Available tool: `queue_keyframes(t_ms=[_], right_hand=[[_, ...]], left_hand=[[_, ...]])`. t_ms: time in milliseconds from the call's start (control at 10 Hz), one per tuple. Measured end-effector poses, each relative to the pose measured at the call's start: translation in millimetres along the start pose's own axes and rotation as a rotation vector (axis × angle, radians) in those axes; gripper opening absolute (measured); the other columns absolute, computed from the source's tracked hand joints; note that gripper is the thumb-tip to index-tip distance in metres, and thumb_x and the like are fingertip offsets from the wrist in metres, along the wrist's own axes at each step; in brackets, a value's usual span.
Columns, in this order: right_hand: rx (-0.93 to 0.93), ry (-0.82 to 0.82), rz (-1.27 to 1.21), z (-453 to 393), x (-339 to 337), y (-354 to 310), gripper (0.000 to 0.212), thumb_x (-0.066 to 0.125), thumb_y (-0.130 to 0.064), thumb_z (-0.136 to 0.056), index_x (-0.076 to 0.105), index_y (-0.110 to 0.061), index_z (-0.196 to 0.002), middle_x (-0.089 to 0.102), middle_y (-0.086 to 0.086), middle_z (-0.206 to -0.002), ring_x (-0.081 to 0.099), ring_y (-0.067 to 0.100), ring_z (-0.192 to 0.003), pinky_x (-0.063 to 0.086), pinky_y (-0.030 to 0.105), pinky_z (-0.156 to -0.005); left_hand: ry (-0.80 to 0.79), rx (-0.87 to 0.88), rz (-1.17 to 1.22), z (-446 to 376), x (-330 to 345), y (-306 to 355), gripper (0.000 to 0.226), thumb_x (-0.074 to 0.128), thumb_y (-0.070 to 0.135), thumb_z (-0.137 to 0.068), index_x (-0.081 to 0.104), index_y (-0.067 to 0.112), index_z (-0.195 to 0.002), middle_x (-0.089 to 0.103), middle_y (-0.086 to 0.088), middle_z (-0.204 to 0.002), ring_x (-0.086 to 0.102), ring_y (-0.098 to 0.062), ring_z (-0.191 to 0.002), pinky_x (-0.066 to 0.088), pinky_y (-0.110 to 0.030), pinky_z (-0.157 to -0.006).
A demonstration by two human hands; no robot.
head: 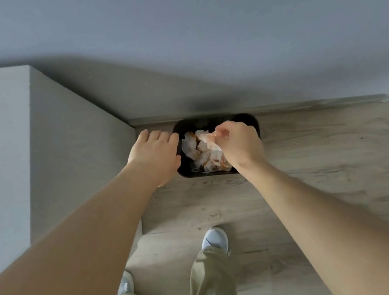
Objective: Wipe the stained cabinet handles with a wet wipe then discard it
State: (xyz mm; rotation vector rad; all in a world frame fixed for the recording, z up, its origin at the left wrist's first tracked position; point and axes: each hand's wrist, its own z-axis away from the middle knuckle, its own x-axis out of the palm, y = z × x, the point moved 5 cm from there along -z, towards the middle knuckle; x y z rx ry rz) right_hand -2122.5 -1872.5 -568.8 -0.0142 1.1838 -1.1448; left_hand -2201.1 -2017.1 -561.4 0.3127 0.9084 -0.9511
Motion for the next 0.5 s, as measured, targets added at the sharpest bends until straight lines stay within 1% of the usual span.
queue_keyframes(t_ms=[100, 200, 300, 400, 500], right_hand=[[0.002, -0.074, 0.009, 2, 17, 10, 0.027, 0.053, -0.024, -0.093, 0.063, -0.017, -0.117, 0.066, 0.005, -0.113, 0.061, 0.025, -0.102, 0.052, 0.041, -0.086], [-0.015, -0.120, 0.048, 17, 7, 11, 0.025, 0.053, -0.024, -0.094, 0.064, -0.014, -0.115, 0.066, 0.005, -0.112, 0.059, 0.025, -0.106, 0.052, 0.040, -0.085], [-0.064, -0.122, 0.113, 34, -20, -3, 0.032, 0.054, -0.027, -0.094, 0.060, -0.014, -0.122, 0.063, 0.006, -0.122, 0.054, 0.025, -0.116, 0.050, 0.038, -0.090], [-0.090, -0.108, 0.194, 56, -64, -36, 0.043, 0.055, -0.032, -0.093, 0.049, -0.018, -0.134, 0.053, 0.002, -0.135, 0.054, 0.021, -0.119, 0.046, 0.036, -0.093], [-0.170, -0.016, 0.234, 92, -117, -81, 0.048, 0.053, -0.035, -0.094, 0.044, -0.017, -0.137, 0.048, 0.001, -0.140, 0.048, 0.020, -0.125, 0.043, 0.037, -0.099]], left_hand=[[-0.027, -0.021, 0.003, 1, 12, -4, 0.049, 0.030, 0.038, -0.102, 0.027, 0.015, -0.145, 0.037, -0.005, -0.147, 0.031, -0.024, -0.137, 0.020, -0.039, -0.115], [-0.018, -0.041, -0.022, 15, 4, -13, 0.047, 0.028, 0.037, -0.102, 0.028, 0.015, -0.144, 0.036, -0.005, -0.147, 0.031, -0.024, -0.136, 0.020, -0.038, -0.114], [0.024, -0.048, -0.051, 36, -21, -27, 0.048, 0.027, 0.038, -0.103, 0.026, 0.015, -0.145, 0.036, -0.004, -0.148, 0.031, -0.022, -0.137, 0.021, -0.036, -0.113], [0.102, -0.056, -0.045, 67, -61, -40, 0.049, 0.028, 0.039, -0.103, 0.025, 0.015, -0.146, 0.035, -0.003, -0.148, 0.029, -0.021, -0.137, 0.020, -0.037, -0.114], [0.191, -0.048, -0.048, 110, -106, -56, 0.047, 0.030, 0.038, -0.102, 0.029, 0.015, -0.142, 0.037, -0.002, -0.145, 0.031, -0.021, -0.136, 0.021, -0.038, -0.114]])
